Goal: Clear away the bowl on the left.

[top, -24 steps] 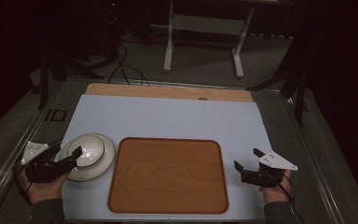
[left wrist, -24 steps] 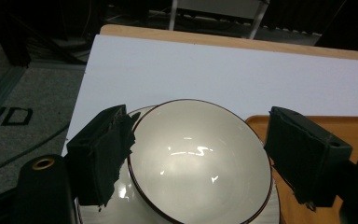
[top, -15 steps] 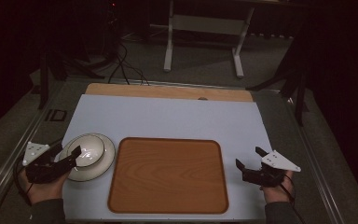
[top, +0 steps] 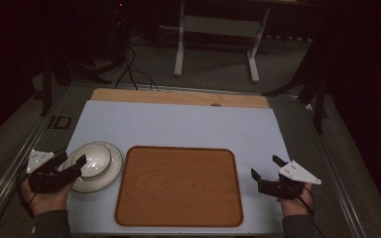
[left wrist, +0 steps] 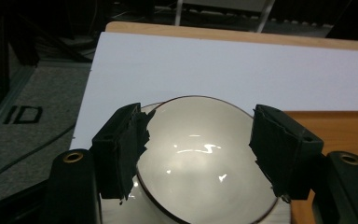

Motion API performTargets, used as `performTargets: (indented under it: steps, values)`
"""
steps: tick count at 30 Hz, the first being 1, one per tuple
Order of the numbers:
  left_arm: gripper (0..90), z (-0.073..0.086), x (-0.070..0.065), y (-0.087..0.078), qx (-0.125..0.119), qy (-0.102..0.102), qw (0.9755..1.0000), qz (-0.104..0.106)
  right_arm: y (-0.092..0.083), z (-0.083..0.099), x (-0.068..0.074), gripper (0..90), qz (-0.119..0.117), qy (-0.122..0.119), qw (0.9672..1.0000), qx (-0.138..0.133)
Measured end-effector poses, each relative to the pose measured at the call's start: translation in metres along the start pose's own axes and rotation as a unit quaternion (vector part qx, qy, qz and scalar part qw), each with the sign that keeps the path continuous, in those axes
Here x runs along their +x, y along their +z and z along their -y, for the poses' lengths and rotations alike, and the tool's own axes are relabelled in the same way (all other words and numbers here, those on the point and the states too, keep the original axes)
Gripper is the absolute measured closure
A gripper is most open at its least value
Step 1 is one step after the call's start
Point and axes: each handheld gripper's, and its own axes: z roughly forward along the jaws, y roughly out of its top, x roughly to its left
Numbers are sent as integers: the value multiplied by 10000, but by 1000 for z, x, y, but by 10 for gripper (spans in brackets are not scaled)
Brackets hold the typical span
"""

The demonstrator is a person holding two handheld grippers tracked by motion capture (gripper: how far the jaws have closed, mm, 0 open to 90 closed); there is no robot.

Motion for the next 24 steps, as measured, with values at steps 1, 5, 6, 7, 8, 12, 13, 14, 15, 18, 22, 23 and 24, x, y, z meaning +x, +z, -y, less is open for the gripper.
performTargets:
  steps: [1,5,6,7,8,12,13,14,15,18,22,23,24]
  values:
    - [353,-1,1,4,33,3,10000,-44,1,0,1,113,-2,-26,10000,23]
    - [362,-2,4,9,105,40,9999,-116,1,-1,2,113,7,-84,10000,-3]
    - [362,-2,4,11,120,47,9998,-150,1,-1,2,113,7,-84,10000,-3]
    - [368,-3,6,16,188,68,9996,-188,1,0,1,113,6,-88,10000,-1]
    - [375,-3,6,16,188,68,9996,-188,1,0,1,113,6,-88,10000,-1]
    - [386,-3,10,26,332,92,9992,-183,2,0,2,113,35,-115,9999,6]
    - [392,-3,10,27,356,76,9991,-201,2,0,2,113,41,-142,9999,-3]
    - [395,-3,11,28,378,74,9990,-208,2,0,2,113,48,-145,9999,-6]
    - [397,-2,12,28,370,33,9991,-205,1,0,3,113,55,-153,9999,-6]
    - [396,-2,16,30,382,-58,9990,-207,1,0,2,113,52,-159,9999,-17]
    - [385,-2,22,36,508,-119,9982,-309,2,0,3,113,61,-168,9998,-5]
    - [384,-2,23,37,522,-139,9979,-361,2,0,3,113,60,-169,9998,-6]
    - [380,-2,25,39,538,-164,9977,-383,2,0,3,113,62,-176,9998,-8]
